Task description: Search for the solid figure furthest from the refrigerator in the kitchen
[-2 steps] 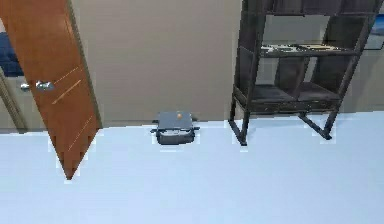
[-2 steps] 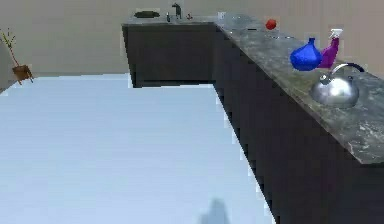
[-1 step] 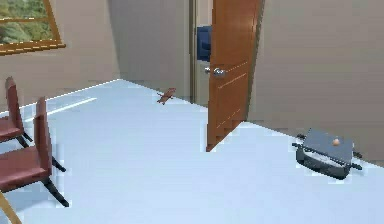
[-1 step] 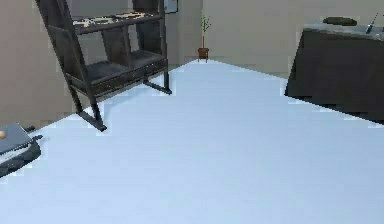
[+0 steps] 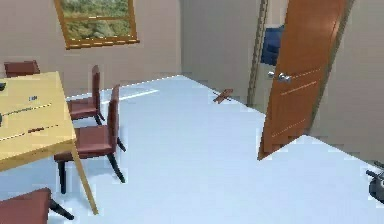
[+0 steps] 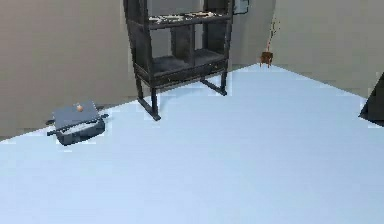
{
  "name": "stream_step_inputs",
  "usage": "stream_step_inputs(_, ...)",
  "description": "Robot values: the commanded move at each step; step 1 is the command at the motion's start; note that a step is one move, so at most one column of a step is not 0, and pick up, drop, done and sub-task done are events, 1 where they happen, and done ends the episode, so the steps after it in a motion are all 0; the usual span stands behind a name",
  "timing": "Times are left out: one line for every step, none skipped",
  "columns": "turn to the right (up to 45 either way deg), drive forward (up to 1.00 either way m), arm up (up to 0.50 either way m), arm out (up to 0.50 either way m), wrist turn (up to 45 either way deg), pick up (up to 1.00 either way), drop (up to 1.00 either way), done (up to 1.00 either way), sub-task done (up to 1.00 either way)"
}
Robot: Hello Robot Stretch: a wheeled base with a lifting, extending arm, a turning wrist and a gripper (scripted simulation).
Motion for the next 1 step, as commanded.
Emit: stream_step_inputs(0.0, 1.00, 0.00, 0.00, 0.0, 0.00, 0.00, 0.00, 0.00)
